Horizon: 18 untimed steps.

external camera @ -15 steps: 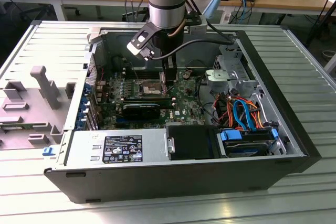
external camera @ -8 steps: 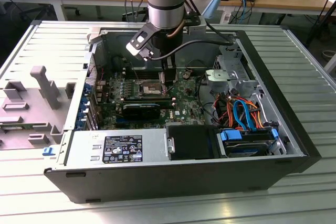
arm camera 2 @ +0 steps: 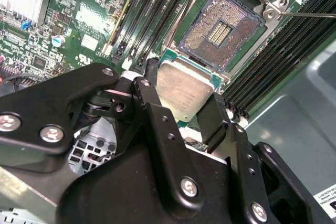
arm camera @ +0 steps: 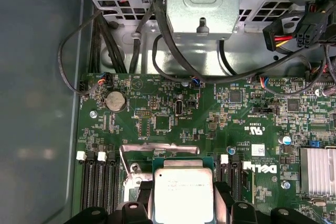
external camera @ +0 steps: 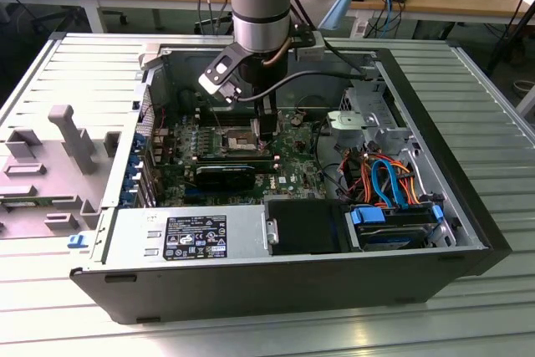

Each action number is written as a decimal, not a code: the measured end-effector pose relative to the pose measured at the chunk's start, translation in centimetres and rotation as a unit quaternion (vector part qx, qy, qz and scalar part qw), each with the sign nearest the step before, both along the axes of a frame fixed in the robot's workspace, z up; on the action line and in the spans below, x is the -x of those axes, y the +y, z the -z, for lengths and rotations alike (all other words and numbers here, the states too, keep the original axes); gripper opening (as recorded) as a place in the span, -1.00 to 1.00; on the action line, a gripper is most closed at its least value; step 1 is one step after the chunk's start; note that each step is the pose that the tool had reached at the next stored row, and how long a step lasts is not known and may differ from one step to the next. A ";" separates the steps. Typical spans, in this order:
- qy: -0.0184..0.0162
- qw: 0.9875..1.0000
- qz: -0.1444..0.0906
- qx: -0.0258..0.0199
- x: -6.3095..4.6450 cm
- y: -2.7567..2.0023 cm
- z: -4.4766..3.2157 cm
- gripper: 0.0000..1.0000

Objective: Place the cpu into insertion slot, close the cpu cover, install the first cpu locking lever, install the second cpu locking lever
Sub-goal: 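Place the cpu into insertion slot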

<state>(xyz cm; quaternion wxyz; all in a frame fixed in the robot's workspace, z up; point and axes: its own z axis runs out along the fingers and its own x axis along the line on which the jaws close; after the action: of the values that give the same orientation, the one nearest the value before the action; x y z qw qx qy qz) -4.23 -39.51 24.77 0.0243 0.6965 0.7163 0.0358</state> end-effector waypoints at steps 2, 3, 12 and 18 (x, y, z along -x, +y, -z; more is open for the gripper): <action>0.000 1.000 0.000 0.000 0.0 0.00 0.01 0.08; 0.000 1.000 0.000 0.000 0.0 0.00 0.01 0.08; 0.000 1.000 0.000 0.000 0.6 0.03 0.12 0.08; 0.000 1.000 0.000 0.000 1.1 0.03 0.18 0.08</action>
<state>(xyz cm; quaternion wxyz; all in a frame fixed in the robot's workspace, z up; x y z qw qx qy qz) -5.35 -39.48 24.59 0.0243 0.6965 0.7163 0.0359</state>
